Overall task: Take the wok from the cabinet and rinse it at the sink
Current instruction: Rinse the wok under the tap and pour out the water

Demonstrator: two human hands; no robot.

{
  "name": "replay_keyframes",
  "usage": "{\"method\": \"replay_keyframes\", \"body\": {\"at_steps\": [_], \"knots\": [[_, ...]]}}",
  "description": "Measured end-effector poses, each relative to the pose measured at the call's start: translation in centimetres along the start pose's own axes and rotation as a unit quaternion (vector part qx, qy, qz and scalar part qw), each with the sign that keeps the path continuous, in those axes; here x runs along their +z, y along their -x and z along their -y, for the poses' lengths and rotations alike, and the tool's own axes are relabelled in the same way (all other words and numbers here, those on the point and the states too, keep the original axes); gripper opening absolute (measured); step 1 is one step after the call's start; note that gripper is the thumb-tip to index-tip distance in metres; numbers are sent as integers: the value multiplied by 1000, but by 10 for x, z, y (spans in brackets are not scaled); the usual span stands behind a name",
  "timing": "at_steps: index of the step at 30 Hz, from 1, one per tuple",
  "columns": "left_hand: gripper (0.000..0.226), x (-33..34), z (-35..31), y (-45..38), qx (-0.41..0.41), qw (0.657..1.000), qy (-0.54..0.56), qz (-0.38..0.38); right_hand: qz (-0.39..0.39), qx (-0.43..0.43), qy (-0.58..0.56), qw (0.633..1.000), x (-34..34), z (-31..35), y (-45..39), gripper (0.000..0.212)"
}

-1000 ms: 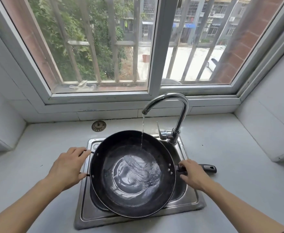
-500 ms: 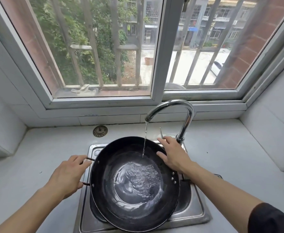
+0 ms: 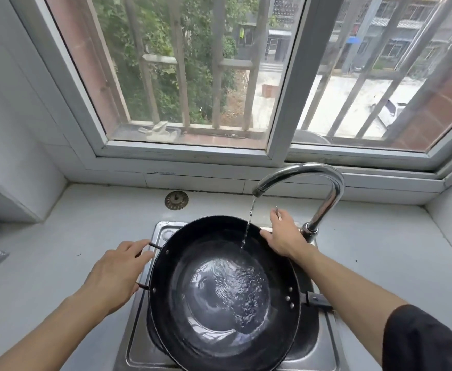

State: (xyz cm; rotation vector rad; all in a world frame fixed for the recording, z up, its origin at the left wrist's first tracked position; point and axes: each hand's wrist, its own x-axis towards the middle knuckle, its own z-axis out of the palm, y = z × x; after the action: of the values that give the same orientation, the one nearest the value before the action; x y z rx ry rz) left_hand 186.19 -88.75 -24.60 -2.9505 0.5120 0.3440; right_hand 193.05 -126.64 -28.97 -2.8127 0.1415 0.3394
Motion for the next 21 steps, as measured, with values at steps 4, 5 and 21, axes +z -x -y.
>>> {"method": "replay_keyframes", "body": {"at_steps": [4, 5, 21], "knots": [[67, -14, -7, 4, 16, 1000, -9, 10, -33, 31, -64, 997, -2, -1, -1, 68], [66, -17, -8, 5, 14, 1000, -8, 18, -33, 34, -70, 996, -2, -1, -1, 68], [115, -37, -10, -25, 17, 990, -18, 138, 72, -146, 43, 986, 8, -79, 96, 88]]}}
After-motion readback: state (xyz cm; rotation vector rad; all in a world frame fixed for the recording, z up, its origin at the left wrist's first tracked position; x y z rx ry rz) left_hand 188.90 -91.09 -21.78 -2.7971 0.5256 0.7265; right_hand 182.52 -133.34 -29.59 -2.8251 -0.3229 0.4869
